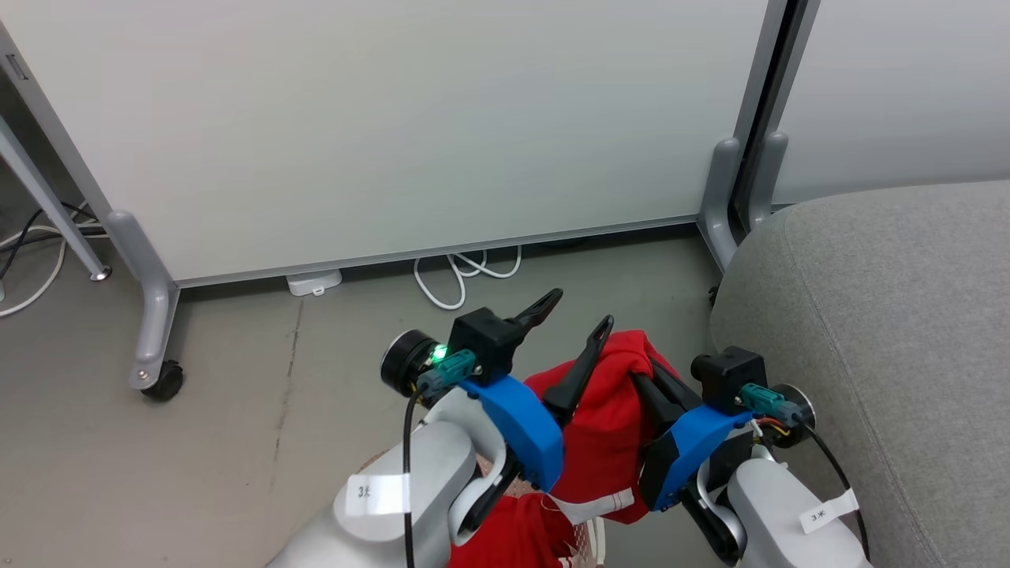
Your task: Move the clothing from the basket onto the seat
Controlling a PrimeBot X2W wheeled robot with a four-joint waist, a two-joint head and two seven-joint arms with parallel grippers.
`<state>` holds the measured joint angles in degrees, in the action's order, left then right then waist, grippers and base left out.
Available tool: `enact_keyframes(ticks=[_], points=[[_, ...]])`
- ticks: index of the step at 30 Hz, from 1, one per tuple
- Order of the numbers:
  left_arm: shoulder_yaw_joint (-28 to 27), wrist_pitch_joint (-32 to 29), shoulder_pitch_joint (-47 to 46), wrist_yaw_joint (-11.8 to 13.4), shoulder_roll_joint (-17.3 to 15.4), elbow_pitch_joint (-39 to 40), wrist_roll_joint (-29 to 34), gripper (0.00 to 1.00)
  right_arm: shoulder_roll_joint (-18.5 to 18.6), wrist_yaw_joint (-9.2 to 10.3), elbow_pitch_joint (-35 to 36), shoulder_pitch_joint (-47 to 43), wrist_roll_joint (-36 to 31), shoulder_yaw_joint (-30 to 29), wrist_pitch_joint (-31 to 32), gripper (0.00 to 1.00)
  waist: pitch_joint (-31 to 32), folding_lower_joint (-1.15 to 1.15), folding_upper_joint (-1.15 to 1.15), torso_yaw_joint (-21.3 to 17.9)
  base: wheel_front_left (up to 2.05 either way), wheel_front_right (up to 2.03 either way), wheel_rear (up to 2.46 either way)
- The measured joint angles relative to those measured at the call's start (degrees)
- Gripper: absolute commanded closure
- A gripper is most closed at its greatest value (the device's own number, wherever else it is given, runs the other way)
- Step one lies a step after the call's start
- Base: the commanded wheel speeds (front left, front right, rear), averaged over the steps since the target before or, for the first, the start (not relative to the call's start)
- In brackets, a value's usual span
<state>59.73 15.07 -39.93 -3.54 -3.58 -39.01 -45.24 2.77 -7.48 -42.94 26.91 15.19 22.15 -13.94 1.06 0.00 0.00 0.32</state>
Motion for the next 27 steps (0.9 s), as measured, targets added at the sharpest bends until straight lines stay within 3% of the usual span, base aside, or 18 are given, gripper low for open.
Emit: enact_keyframes(ticks=[14, 27], points=[[-18.25, 0.0, 17.4, -1.27, -4.56, 11.29, 16.42, 0.0, 0.0, 0.0, 1.58, -0.31, -1.55, -2.22, -0.21, 1.0, -0.84, 0.0, 0.0, 0.57, 0.0, 0.0, 0.0], [-28.97, 0.0, 26.49, -3.08, -4.04, 13.92, 24.86, 0.0, 0.0, 0.0, 3.13, -1.68, -1.96, -3.1, 0.33, 1.0, -0.41, 0.0, 0.0, 0.77, 0.0, 0.0, 0.0]])
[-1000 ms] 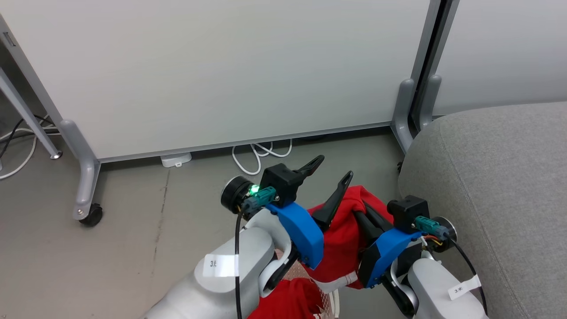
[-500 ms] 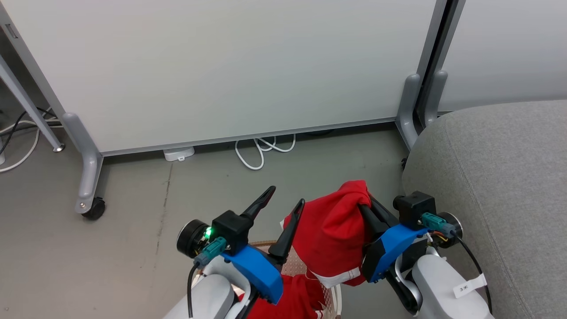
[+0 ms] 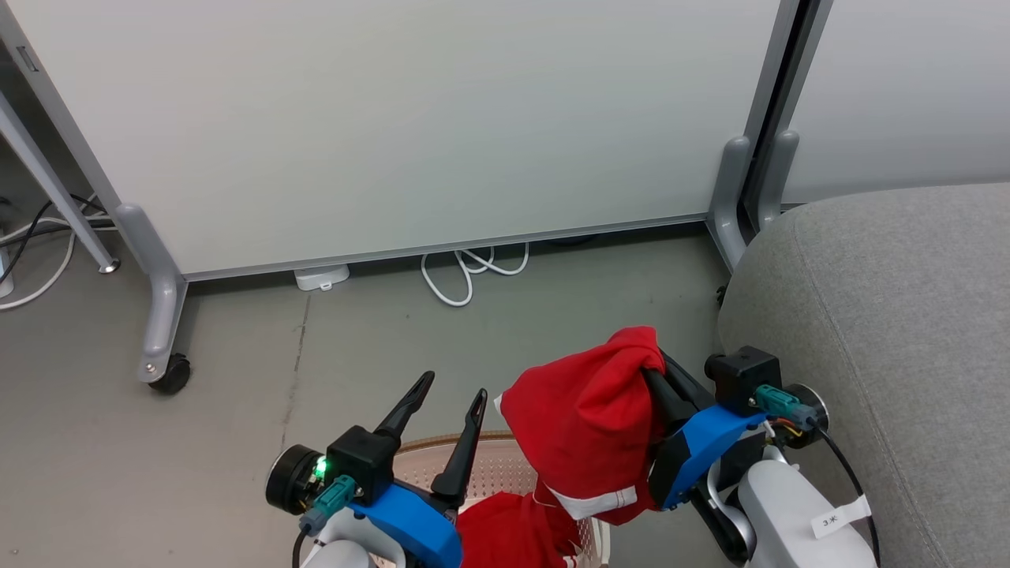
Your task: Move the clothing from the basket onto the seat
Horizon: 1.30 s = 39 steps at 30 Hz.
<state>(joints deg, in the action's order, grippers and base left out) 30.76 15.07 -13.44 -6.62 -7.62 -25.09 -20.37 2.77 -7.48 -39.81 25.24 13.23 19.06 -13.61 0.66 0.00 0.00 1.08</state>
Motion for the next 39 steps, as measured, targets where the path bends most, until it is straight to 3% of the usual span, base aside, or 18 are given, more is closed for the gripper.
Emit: enact_keyframes(ticks=[11, 18, 39], points=[[-3.57, 0.0, 2.05, -0.58, 1.51, 0.09, 2.56, 0.0, 0.0, 0.0, 0.88, -0.94, -1.51, -1.19, 0.6, 1.0, 0.11, 0.0, 0.0, -0.31, 0.0, 0.0, 0.0], [-4.19, 0.0, 2.48, -0.76, 1.8, 0.19, 2.91, 0.0, -0.01, 0.0, 1.66, -0.98, -1.61, -1.24, 0.99, 1.0, -0.29, 0.0, 0.0, -2.69, 0.0, 0.0, 0.0], [-3.69, 0.0, 1.19, -0.76, 2.11, 0.96, 3.15, 0.0, 0.03, 0.0, 3.34, -0.96, -2.16, -1.65, 1.72, 1.0, -2.84, 0.0, 0.0, -18.22, 0.0, 0.0, 0.0]])
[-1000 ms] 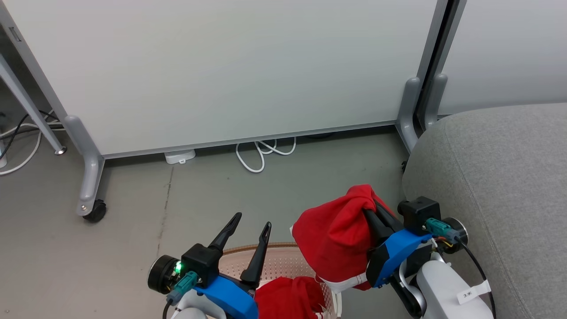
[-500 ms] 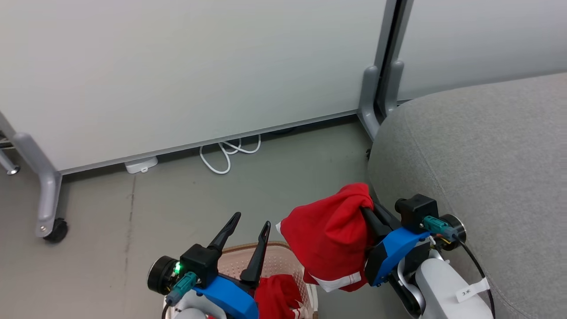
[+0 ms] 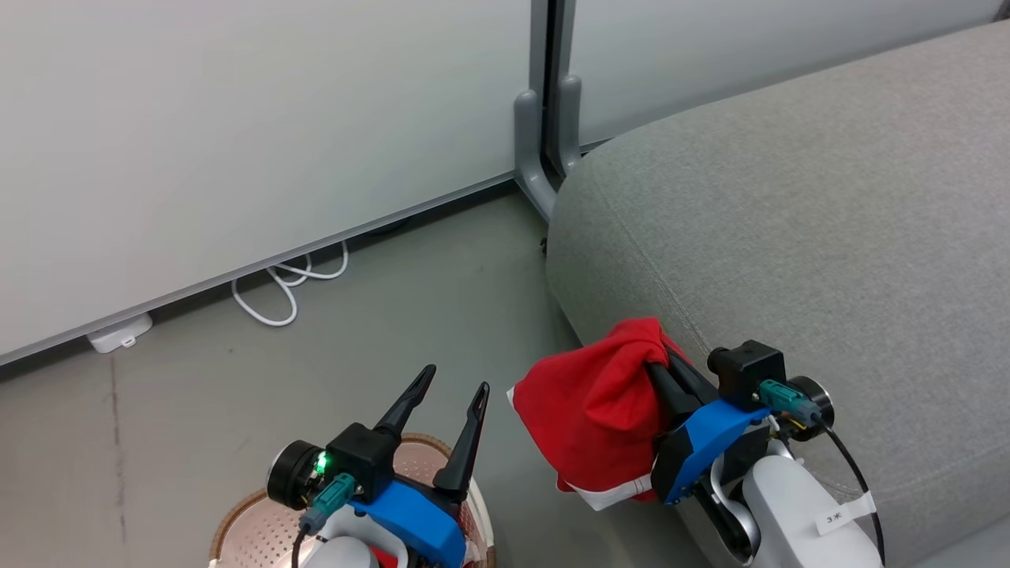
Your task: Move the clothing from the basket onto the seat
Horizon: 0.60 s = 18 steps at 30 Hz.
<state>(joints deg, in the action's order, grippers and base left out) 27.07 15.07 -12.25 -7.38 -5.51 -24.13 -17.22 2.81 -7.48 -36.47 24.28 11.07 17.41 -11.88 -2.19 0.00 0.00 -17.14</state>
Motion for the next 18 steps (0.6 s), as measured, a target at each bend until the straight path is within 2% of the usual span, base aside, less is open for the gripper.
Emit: enact_keyframes(ticks=[8, 18], points=[[-0.12, 0.0, -0.35, 0.0, -0.41, 0.01, -0.02, 0.0, 0.0, 0.0, 0.1, 0.07, 1.07, 0.82, -0.55, 1.0, -0.81, 0.0, 0.0, -5.67, 0.0, 0.0, 0.0], [-0.18, 0.0, -0.57, 0.0, -0.91, 0.0, 0.0, 0.0, 0.0, 0.0, -0.38, 0.14, 1.82, 1.45, -1.14, 1.0, -1.2, 0.0, 0.0, -9.47, 0.0, 0.0, 0.0]])
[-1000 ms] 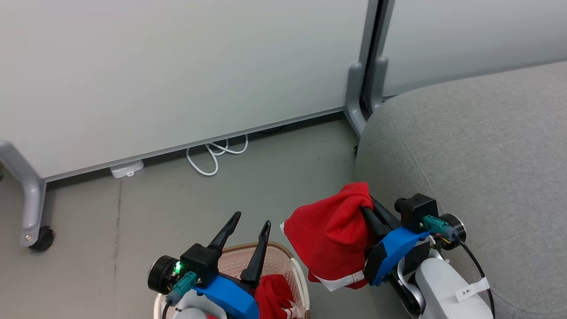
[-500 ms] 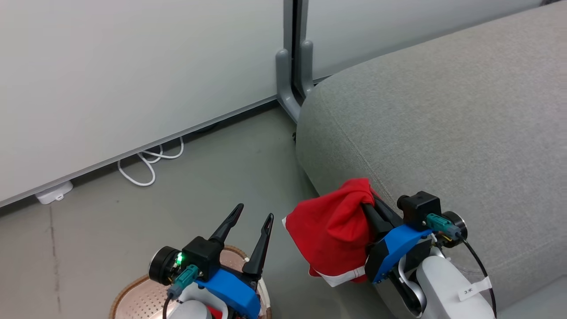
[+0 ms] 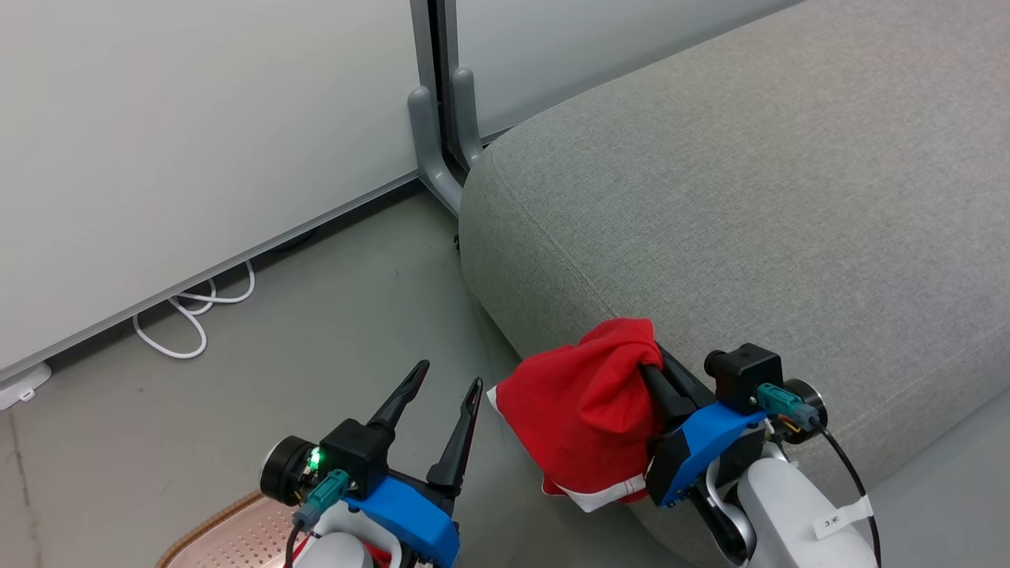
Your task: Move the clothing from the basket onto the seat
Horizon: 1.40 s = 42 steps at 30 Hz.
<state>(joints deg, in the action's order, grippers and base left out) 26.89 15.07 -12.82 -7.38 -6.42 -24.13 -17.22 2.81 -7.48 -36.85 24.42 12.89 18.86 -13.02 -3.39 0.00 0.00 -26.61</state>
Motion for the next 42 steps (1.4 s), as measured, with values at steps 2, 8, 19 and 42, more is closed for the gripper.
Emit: enact_keyframes(ticks=[2, 8, 19, 42], points=[[0.03, 0.0, -0.02, 0.0, 0.01, -0.07, 0.0, 0.0, 0.0, 0.0, -0.16, 0.01, 0.08, 0.03, -0.09, 1.0, 0.02, 0.0, 0.0, -0.3, 0.0, 0.0, 0.0], [0.45, 0.0, -0.13, 0.0, 0.05, -0.16, -0.14, 0.0, 0.0, 0.0, -0.68, 0.04, 0.14, -0.04, -0.15, 1.0, 0.3, 0.0, 0.0, -0.46, 0.0, 0.0, 0.0], [0.62, 0.0, -0.75, 0.0, -0.82, 0.23, 0.11, 0.0, -0.01, 0.0, -0.93, 4.83, -0.02, -4.23, -0.2, 1.0, -1.9, 0.0, 0.0, 0.42, 0.0, 0.0, 0.0], [6.21, 0.0, -14.37, -0.01, -8.08, 5.75, 1.79, 0.0, 18.31, -0.01, -5.25, 30.12, -0.87, -31.12, -0.51, 1.0, -21.33, 0.01, 0.0, 7.39, 0.0, 0.0, 0.0]])
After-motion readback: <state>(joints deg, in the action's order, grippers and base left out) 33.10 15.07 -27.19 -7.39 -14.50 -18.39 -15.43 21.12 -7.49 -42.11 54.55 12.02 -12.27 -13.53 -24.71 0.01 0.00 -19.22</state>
